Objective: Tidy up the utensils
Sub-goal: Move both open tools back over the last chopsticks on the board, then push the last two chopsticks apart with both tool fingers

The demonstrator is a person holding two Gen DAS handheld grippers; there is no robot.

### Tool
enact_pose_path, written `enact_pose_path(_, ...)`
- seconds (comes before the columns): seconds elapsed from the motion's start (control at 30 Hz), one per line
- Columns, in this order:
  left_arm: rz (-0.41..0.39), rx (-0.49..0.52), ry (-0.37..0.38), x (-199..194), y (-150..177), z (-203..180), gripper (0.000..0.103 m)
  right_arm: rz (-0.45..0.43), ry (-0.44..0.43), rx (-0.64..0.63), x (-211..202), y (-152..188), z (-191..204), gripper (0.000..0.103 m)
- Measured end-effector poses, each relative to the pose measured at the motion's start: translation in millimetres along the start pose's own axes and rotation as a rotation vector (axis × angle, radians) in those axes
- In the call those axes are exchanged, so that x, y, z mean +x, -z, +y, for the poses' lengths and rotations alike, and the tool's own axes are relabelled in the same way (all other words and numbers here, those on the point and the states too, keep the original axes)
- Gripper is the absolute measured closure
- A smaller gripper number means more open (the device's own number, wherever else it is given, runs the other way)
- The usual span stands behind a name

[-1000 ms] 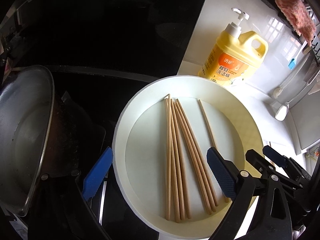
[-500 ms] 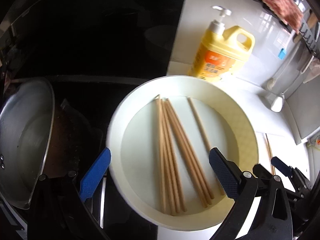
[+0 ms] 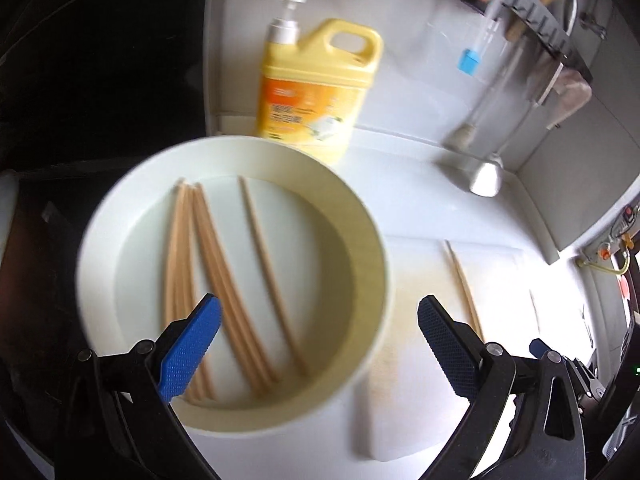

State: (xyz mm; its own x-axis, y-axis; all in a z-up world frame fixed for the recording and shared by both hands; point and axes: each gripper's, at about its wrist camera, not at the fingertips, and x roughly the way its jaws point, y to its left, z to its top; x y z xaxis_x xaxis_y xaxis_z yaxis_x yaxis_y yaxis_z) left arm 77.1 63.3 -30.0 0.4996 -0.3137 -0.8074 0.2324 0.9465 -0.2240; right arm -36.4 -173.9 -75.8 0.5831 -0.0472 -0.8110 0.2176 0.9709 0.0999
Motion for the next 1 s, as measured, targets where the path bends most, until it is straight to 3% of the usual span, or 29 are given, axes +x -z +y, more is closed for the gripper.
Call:
enact_pose_path(0.23, 0.014, -0.03, -0.044, 9.1, 42.3, -77.6, 0.006, 0.001, -0.076, -0.022, 6.9, 22.4, -75.4, 0.03)
enact_pose_path(0.4, 0.03, -0.03, -0.124, 13.3, 70.6, -114.4, 0.006, 0.009, -0.138, -0.075, 19.5, 29.8, -98.2, 0.03)
enact_pose_path(0.6, 0.047, -0.018, -0.179, 18.0, 82.7, -123.7, 0.006, -0.005, -0.175, -0.081, 28.4, 29.1, -102.7, 0.03)
enact_pose_path(0.73, 0.026, 0.063, -0.217, 36.8, 88.8, -126.8, 0.006, -0.052, -0.128, -0.082, 35.9, 29.0, -100.8, 0.03)
enact_pose_path(1.0, -0.046, 0.038, -0.17, 59.8, 95.1, -124.1, 0.006, -0.086, -0.105, -0.132, 52.9, 25.1, -94.9, 0.03)
